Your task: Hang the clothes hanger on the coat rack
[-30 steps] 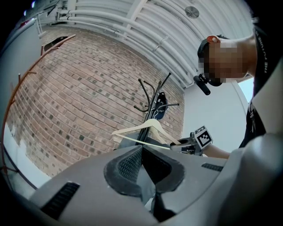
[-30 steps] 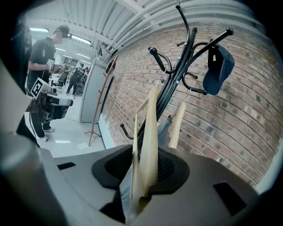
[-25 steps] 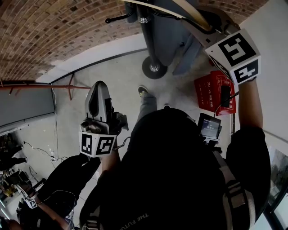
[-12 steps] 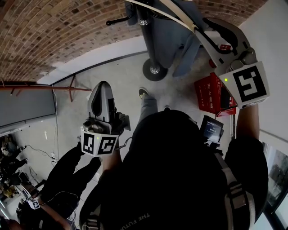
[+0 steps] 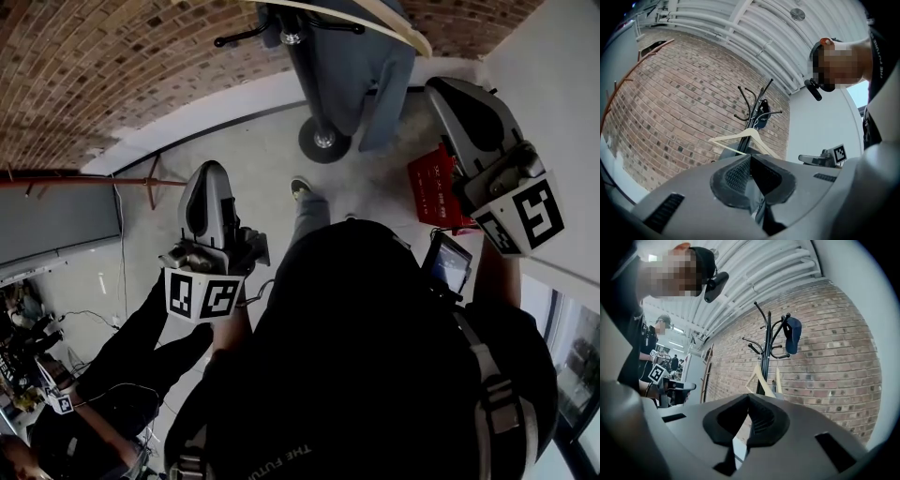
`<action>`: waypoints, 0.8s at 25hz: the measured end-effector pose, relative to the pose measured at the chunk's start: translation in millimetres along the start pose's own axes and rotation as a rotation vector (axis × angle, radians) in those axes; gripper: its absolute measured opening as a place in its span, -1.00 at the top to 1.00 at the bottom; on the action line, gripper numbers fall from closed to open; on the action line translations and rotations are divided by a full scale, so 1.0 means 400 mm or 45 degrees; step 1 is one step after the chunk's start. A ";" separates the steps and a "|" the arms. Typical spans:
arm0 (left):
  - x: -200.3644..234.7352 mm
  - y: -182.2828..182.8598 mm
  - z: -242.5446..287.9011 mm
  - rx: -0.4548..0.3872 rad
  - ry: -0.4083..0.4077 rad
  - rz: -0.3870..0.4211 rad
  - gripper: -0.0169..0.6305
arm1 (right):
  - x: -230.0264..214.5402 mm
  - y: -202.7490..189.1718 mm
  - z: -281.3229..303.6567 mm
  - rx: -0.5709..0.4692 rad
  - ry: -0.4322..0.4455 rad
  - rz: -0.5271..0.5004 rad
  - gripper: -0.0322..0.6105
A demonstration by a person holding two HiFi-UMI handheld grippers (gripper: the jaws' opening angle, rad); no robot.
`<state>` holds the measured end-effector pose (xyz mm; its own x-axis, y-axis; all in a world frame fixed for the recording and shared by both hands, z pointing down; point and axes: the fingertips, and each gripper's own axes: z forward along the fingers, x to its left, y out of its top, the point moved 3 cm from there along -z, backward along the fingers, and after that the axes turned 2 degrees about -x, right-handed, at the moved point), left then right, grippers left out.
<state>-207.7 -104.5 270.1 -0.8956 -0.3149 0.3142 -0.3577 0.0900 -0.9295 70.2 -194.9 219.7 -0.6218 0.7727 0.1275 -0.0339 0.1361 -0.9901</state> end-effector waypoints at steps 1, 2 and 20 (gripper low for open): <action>0.000 0.003 -0.002 0.001 0.003 0.003 0.89 | 0.002 -0.011 -0.004 0.010 -0.011 0.001 0.84; 0.000 0.004 -0.002 0.002 0.005 0.005 0.89 | 0.000 -0.023 -0.007 0.030 -0.028 -0.005 0.84; -0.027 0.000 0.023 -0.008 -0.001 0.016 0.89 | -0.022 -0.063 -0.010 0.090 -0.047 -0.044 0.84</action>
<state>-195.6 -109.6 264.8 -0.8998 -0.3143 0.3027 -0.3484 0.0998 -0.9320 79.6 -202.7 243.8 -0.6478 0.7446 0.1610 -0.1104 0.1174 -0.9869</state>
